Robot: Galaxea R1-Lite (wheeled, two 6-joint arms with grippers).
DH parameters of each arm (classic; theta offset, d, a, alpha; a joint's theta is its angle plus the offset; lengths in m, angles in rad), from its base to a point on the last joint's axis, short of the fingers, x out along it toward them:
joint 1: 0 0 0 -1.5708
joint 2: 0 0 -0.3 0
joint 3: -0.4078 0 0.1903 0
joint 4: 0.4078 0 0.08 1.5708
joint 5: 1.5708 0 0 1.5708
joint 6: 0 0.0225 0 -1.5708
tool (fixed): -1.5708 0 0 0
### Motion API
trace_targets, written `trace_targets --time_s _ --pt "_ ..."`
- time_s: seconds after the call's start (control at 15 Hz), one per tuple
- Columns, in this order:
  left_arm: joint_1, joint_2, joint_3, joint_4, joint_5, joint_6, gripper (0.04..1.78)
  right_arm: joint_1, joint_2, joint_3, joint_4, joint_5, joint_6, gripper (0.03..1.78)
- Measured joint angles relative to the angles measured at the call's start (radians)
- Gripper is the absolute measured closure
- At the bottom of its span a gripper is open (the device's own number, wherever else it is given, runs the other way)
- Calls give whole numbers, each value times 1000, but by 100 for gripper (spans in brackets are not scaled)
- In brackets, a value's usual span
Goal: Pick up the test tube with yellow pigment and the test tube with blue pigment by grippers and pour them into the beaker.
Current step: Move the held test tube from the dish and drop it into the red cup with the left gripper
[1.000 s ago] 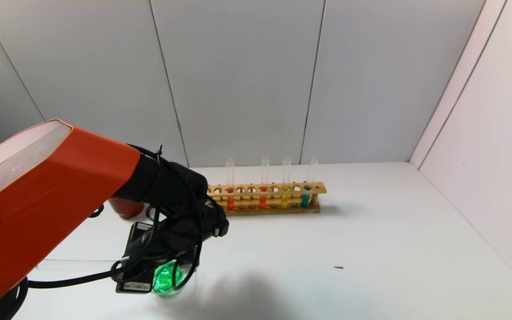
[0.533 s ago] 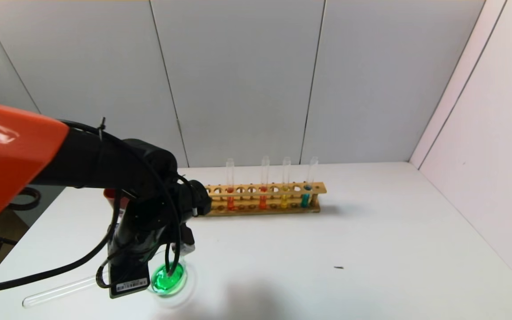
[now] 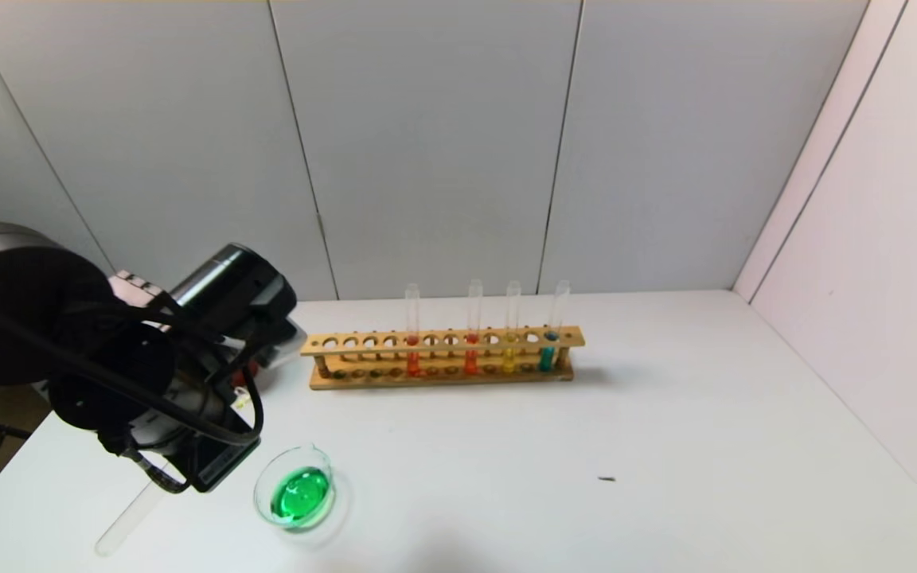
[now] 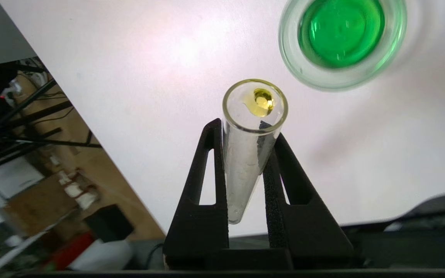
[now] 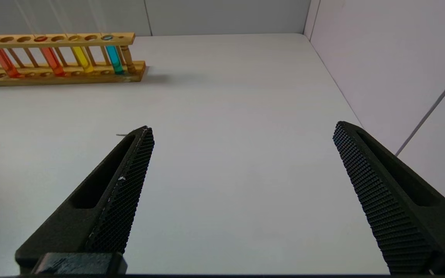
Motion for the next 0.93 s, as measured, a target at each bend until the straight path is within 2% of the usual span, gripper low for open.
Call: trace_targets --time_s 0.27,0.53,0.93 --pt "109 -62 7 -223 -14 -43 150 0 0 0 0 0 0 11" --pt "252 -39 8 -557 -44 -56 150 0 0 0 0 0 0 11" --pt "406 81 -45 -765 -51 -79 150 0 0 0 0 0 0 11"
